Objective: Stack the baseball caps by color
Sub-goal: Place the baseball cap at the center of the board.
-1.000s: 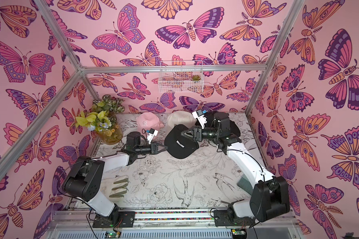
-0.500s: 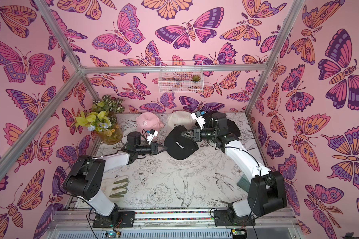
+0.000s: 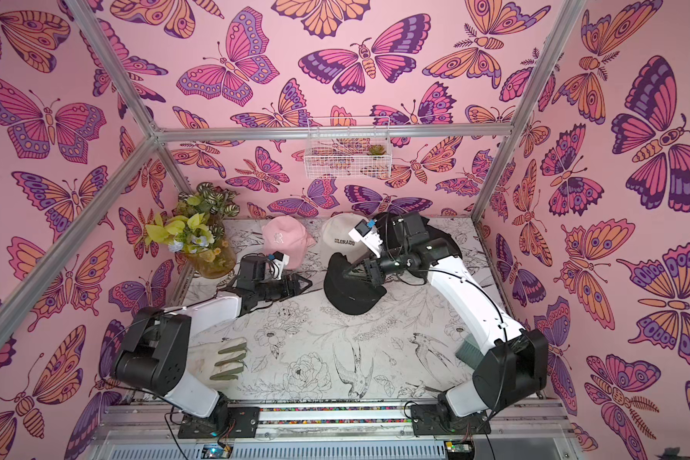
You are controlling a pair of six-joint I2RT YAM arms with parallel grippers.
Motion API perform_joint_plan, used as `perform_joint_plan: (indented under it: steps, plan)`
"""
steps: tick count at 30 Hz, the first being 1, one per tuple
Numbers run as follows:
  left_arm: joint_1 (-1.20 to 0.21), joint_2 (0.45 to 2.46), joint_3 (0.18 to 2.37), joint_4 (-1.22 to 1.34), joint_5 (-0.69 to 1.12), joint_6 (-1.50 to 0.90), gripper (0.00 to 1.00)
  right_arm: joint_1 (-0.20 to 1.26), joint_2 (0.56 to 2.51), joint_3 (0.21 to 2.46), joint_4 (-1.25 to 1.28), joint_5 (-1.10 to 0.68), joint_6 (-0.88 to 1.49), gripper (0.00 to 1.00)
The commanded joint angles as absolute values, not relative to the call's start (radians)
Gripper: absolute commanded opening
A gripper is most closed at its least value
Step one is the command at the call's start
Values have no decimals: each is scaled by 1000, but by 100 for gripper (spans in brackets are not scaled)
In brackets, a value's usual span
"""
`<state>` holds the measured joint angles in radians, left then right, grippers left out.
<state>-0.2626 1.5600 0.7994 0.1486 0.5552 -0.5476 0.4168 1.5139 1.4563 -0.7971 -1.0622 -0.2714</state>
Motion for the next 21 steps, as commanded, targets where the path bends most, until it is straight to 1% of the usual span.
perform_joint_plan:
  steps: [1, 5, 7, 9, 11, 13, 16, 18, 21]
  plan:
    - [-256, 1490, 771, 51, 300, -531, 86, 475, 1590, 1538, -1205, -1064, -600, 0]
    - [-252, 1449, 752, 11, 141, -558, 100, 505, 1701, 1607, -1323, -1062, -686, 0]
    - [-250, 1435, 744, -9, 81, -578, 100, 508, 1762, 1643, -1357, -1046, -716, 0]
    - [-244, 1428, 748, -41, 47, -590, 100, 508, 1836, 1692, -1358, -991, -707, 0]
    - [-239, 1430, 752, -63, 45, -595, 100, 506, 1915, 1747, -1339, -929, -673, 0]
    - [-236, 1436, 758, -68, 69, -588, 100, 503, 2009, 1823, -1354, -904, -687, 0]
    - [-234, 1456, 765, -69, 121, -578, 100, 489, 2178, 2004, -1430, -911, -735, 0]
    - [-233, 1459, 768, -68, 150, -567, 100, 486, 2306, 2163, -1506, -902, -755, 0]
    - [-233, 1457, 764, -68, 153, -557, 100, 484, 2458, 2366, -1594, -893, -785, 0]
